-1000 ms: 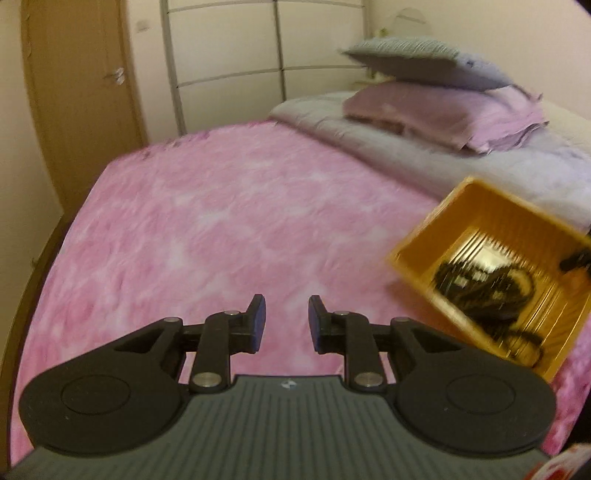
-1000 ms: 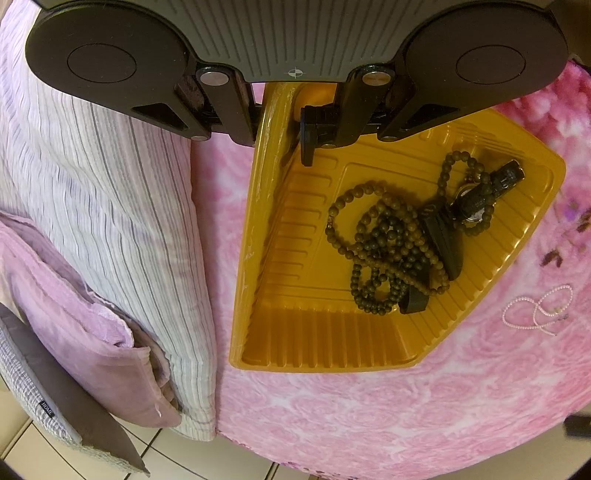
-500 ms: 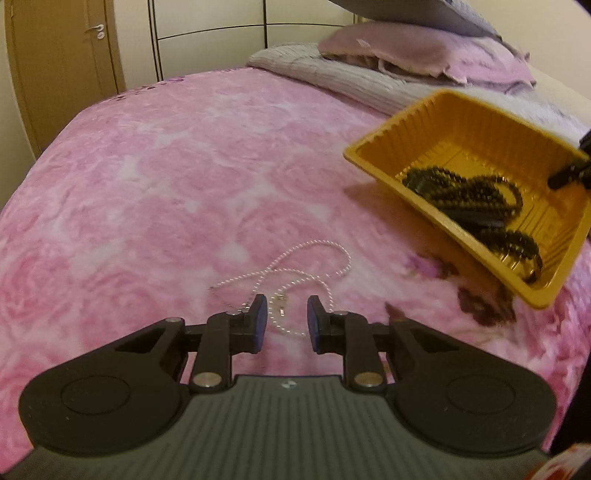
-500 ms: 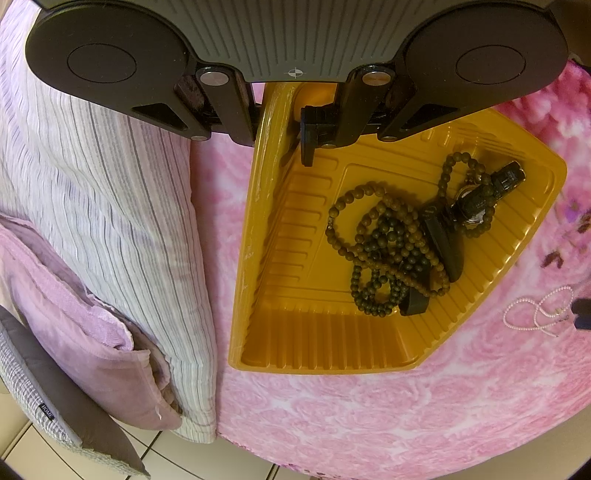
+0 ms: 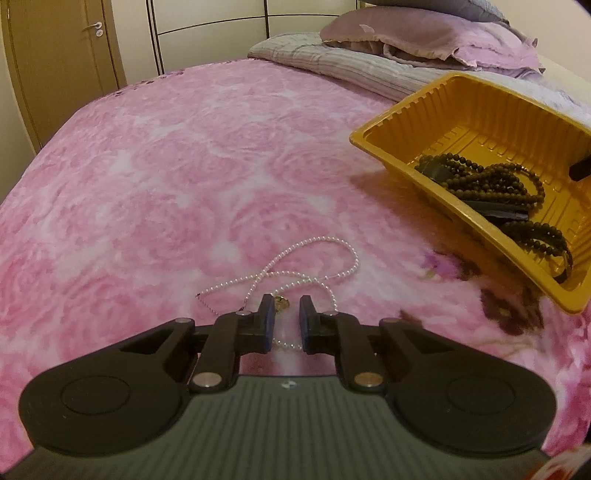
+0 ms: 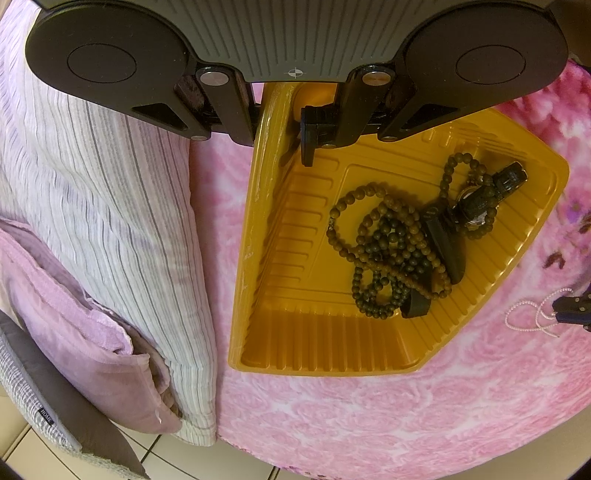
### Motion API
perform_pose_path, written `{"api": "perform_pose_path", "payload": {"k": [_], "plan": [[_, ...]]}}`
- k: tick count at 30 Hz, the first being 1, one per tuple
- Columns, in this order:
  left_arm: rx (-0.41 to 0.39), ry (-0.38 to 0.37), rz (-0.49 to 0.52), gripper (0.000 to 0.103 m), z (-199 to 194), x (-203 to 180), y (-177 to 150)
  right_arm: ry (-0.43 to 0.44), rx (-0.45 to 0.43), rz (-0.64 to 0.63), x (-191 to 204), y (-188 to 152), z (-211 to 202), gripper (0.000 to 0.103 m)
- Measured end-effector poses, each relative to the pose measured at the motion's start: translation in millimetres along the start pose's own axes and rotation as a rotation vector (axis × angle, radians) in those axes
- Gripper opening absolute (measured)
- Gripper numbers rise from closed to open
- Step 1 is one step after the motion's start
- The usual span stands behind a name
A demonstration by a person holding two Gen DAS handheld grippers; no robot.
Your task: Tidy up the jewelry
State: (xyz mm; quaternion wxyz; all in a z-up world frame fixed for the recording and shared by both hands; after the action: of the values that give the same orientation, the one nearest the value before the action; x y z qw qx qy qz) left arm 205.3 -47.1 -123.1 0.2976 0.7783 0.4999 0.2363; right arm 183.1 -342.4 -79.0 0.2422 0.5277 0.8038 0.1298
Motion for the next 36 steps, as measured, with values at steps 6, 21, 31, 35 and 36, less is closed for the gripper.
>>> {"api": "perform_pose_path", "payload": {"k": [6, 21, 31, 35, 36], "plan": [[-0.012, 0.014, 0.025, 0.015, 4, 0, 2, 0.0, 0.0, 0.0, 0, 0, 1, 0.006], [-0.044, 0.004, 0.043, 0.008, -15, -13, 10, 0.001, 0.0, 0.0, 0, 0, 1, 0.006], [-0.142, -0.198, 0.067, 0.008, -50, -86, 52, 0.001, -0.001, 0.0, 0, 0, 0, 0.006], [-0.16, -0.272, 0.072, 0.008, -51, -119, 65, 0.001, -0.001, 0.0, 0, 0, 0, 0.006], [-0.162, -0.283, 0.08, 0.008, -50, -126, 67, 0.001, -0.001, -0.001, 0, 0, 0, 0.006]]}}
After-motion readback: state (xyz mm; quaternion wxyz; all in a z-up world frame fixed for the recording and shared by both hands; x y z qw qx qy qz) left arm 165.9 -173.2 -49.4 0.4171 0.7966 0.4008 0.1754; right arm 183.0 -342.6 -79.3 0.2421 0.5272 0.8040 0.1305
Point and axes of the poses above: each gripper's, at about its wrist camera, not at the fingertips, and z roughly the way its jaws point, x to its left, y to its top, the point moved 7 cm from there along z, roughly the way its jaws point
